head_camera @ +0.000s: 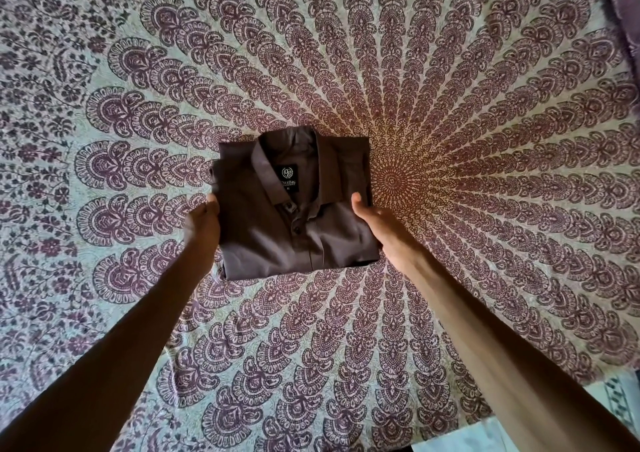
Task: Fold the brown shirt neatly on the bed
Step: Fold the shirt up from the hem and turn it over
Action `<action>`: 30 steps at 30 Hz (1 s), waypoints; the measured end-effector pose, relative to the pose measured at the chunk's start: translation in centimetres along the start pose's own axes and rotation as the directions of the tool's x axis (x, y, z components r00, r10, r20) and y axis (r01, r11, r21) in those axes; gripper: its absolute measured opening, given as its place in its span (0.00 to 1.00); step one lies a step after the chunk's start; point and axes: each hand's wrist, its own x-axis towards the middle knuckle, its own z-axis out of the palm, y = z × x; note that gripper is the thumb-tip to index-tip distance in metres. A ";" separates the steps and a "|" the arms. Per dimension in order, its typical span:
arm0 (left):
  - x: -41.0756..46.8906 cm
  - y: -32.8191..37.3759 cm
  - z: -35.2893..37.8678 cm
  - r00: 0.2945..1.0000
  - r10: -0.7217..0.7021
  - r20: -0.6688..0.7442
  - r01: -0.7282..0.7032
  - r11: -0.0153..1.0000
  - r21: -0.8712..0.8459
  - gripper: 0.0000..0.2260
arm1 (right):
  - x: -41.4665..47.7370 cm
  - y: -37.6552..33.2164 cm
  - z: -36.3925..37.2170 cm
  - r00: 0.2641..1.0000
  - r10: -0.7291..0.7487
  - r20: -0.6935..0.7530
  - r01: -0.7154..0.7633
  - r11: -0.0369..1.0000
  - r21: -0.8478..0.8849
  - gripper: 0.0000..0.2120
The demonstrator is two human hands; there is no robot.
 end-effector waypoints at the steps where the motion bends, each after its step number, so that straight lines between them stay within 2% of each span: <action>1: 1.0 -0.7 -0.1 1.000 -0.014 0.018 0.014 1.000 -0.028 0.23 | 0.2 -0.1 0.1 1.000 -0.027 -0.005 0.027 0.999 0.024 0.22; 3: 1.6 -1.1 -0.2 0.997 -0.027 0.066 0.031 0.998 -0.052 0.22 | 0.5 -0.1 0.1 0.993 -0.063 -0.095 0.067 0.997 0.034 0.09; 4: 0.7 -0.3 -0.3 0.996 -0.025 0.082 0.029 0.998 -0.054 0.19 | 0.7 0.0 0.1 0.985 -0.075 -0.158 0.085 0.995 0.052 0.05; 7: -0.3 0.2 -0.3 0.994 0.011 0.111 -0.006 0.999 -0.041 0.11 | 1.2 0.7 -0.2 0.956 -0.015 -0.293 0.043 0.995 0.091 0.07; 10: -1.0 0.5 0.3 0.996 0.049 0.071 -0.049 0.999 -0.007 0.14 | 1.8 1.8 -0.8 0.946 0.122 -0.302 -0.072 0.982 0.172 0.12; 13: -1.6 0.9 1.0 0.994 0.113 0.005 -0.113 0.990 0.086 0.19 | 1.1 1.1 -1.2 0.941 0.178 -0.287 -0.083 0.946 0.314 0.17; 15: -1.8 1.0 1.1 0.985 0.165 -0.044 -0.157 0.977 0.148 0.16 | 1.5 0.4 -1.5 0.943 0.090 -0.321 0.015 0.951 0.310 0.16; 18: -1.9 1.3 0.9 0.965 0.229 -0.128 -0.207 0.964 0.166 0.11 | 1.9 -0.9 -1.5 0.926 -0.082 -0.368 0.170 0.962 0.214 0.05; 19: -1.9 1.5 0.9 0.959 0.237 -0.153 -0.214 0.965 0.152 0.11 | 2.1 -1.3 -1.4 0.919 -0.122 -0.374 0.197 0.966 0.169 0.04; 22: -2.0 2.0 1.0 0.939 0.287 -0.189 -0.261 0.953 0.150 0.10 | 3.0 -2.6 -1.2 0.869 -0.194 -0.456 0.221 0.975 0.006 0.13; 25: -1.9 2.5 1.2 0.919 0.334 -0.208 -0.289 0.932 0.220 0.12 | 3.8 -3.5 -0.6 0.818 -0.226 -0.529 0.239 0.970 -0.045 0.12; 30: -1.0 3.0 1.3 0.902 0.417 -0.111 -0.382 0.892 0.240 0.14 | 4.4 -3.6 0.2 0.808 -0.256 -0.530 0.268 0.962 -0.056 0.12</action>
